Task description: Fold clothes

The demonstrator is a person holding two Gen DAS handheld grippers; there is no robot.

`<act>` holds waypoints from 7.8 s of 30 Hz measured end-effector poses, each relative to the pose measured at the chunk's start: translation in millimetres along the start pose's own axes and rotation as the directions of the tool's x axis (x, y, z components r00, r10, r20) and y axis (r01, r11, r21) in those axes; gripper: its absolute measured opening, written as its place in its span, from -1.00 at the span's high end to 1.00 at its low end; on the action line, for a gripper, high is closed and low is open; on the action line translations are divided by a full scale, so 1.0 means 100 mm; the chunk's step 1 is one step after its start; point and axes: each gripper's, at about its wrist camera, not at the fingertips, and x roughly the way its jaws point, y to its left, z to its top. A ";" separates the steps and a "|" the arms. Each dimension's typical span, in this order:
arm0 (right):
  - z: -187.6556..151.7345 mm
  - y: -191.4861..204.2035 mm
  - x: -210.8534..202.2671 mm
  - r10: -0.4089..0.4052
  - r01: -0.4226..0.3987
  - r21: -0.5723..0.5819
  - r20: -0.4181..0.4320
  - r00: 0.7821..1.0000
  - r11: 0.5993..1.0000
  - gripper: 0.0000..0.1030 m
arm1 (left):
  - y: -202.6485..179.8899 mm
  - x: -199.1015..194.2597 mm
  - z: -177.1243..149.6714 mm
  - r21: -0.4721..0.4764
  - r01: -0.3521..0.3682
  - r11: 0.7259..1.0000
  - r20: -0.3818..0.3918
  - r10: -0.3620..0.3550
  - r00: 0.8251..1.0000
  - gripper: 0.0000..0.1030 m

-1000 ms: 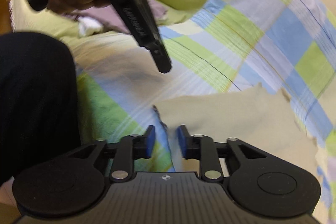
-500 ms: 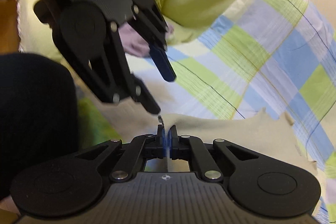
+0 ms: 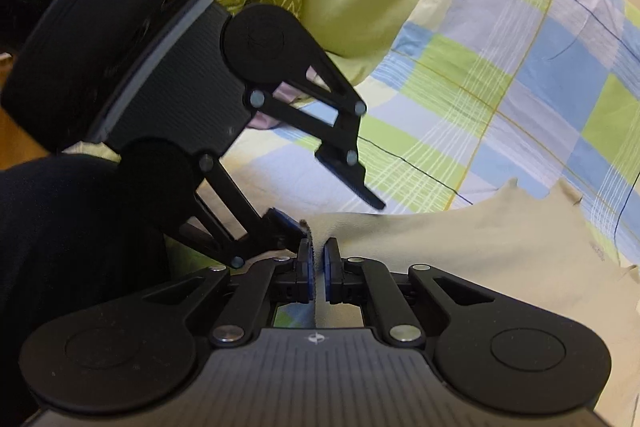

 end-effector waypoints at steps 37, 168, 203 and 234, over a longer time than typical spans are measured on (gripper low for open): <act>-1.26 -0.41 -0.43 -0.575 0.553 -0.160 -0.179 0.798 0.818 0.31 | 0.98 0.08 0.20 -0.499 0.162 0.851 0.108 -0.124 0.986 0.92; -1.20 -2.57 -0.59 -0.222 0.337 0.479 -0.280 0.934 0.811 0.28 | 2.01 1.42 -0.58 -0.921 0.088 0.381 0.019 -0.181 0.983 0.55; -1.04 -1.63 -0.21 -0.442 0.397 -0.199 -0.316 0.840 0.896 0.23 | 0.93 1.23 0.31 -0.086 -0.050 0.995 -0.106 0.041 0.993 0.47; -0.95 -1.03 -0.59 -0.471 0.304 -0.433 -0.358 0.806 0.849 0.94 | 0.43 0.63 0.21 0.166 -0.009 0.986 -0.189 0.041 0.981 0.91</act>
